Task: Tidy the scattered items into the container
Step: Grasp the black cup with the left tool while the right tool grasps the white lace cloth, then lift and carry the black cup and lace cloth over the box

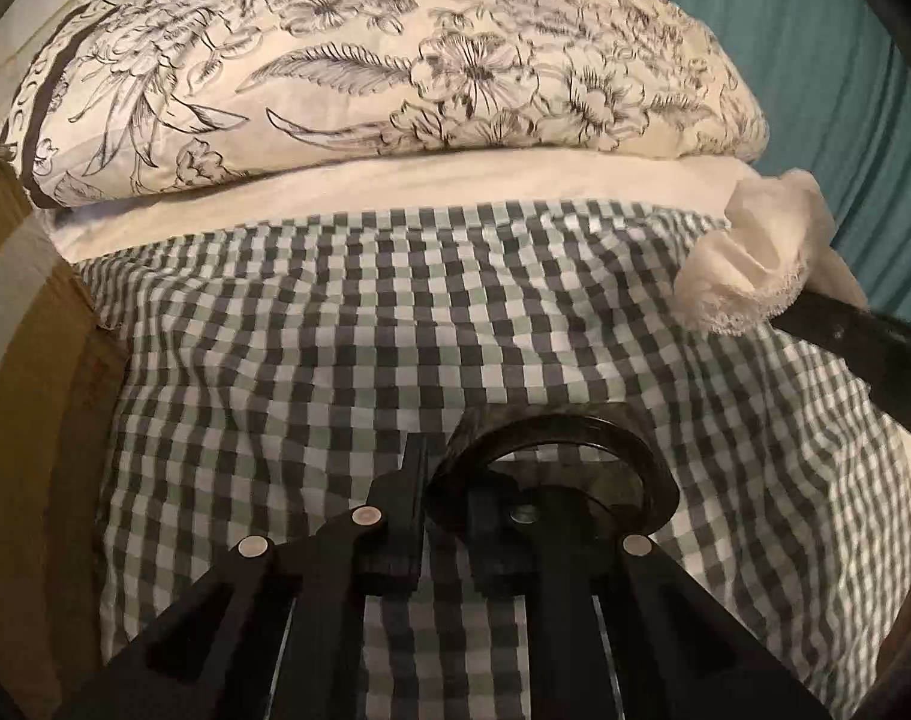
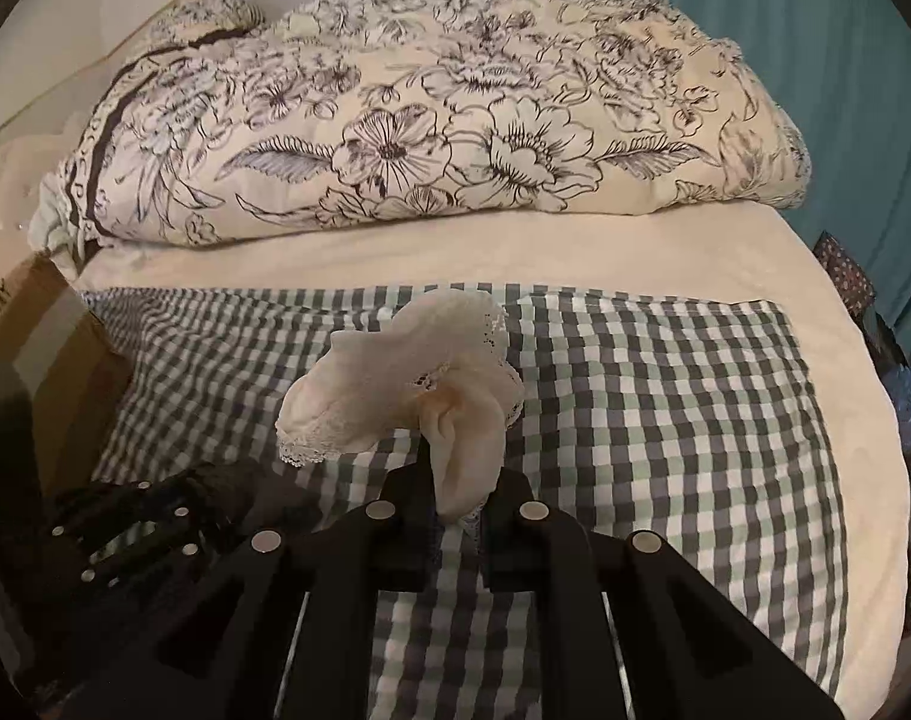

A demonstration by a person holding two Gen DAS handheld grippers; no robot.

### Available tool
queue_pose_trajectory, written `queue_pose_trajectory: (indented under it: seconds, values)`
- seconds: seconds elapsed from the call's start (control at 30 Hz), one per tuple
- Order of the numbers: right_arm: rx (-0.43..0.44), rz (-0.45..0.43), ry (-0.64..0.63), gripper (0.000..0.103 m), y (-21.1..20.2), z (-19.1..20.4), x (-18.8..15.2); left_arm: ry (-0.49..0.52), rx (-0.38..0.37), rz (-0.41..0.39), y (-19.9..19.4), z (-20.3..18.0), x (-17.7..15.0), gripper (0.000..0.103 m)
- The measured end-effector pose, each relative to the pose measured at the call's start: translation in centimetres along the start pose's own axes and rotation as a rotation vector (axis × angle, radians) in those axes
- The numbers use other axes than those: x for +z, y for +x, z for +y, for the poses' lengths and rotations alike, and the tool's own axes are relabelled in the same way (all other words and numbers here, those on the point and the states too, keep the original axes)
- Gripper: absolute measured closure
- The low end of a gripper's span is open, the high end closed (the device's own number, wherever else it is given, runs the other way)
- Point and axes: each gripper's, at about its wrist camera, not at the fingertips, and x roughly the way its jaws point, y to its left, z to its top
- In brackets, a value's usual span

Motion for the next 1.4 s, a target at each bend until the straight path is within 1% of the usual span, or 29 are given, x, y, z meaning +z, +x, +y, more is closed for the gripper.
queue_pose_trajectory:
  seconds: [0.07, 0.2, 0.37, 0.47, 0.53, 0.6, 0.73, 0.83, 0.97, 1.2, 1.4]
  values:
    - [0.008, -0.009, 0.017, 0.094, -0.9, 0.1, -0.2, 0.011, 0.002, -0.026, -1.2, 0.1, 0.0, 0.093]
    - [0.021, -0.038, 0.040, 0.094, -3.2, 0.6, -0.6, -0.009, -0.014, -0.068, -4.2, 1.0, 0.2, 0.093]
    - [0.028, -0.081, 0.051, 0.094, -6.6, 1.8, -0.8, -0.022, -0.013, -0.114, -8.5, 2.1, 0.4, 0.092]
    - [0.004, -0.109, 0.032, 0.094, -8.7, 2.7, -0.8, -0.021, 0.019, -0.095, -10.1, 2.6, 0.3, 0.092]
    - [0.000, -0.123, 0.035, 0.094, -10.1, 3.2, -1.0, -0.037, -0.001, -0.099, -11.2, 3.3, 0.1, 0.092]
    - [0.000, -0.135, 0.043, 0.094, -11.6, 3.6, -1.4, -0.036, 0.000, -0.125, -12.8, 3.8, -0.2, 0.092]
    - [-0.003, -0.161, 0.039, 0.094, -14.5, 4.8, -2.2, -0.002, 0.009, -0.184, -16.5, 4.2, -1.0, 0.092]
    - [-0.001, -0.183, 0.023, 0.094, -16.9, 6.3, -2.8, -0.003, 0.002, -0.215, -19.4, 4.8, -1.4, 0.092]
    - [0.009, -0.217, 0.014, 0.094, -19.8, 7.8, -3.4, -0.001, 0.012, -0.258, -22.8, 5.7, -1.9, 0.092]
    - [0.045, -0.268, -0.010, 0.094, -23.6, 11.2, -3.7, -0.007, 0.007, -0.325, -28.6, 8.5, -2.4, 0.092]
    - [0.084, -0.310, -0.037, 0.094, -25.6, 14.4, -3.5, -0.007, 0.027, -0.356, -31.7, 11.0, -2.3, 0.092]
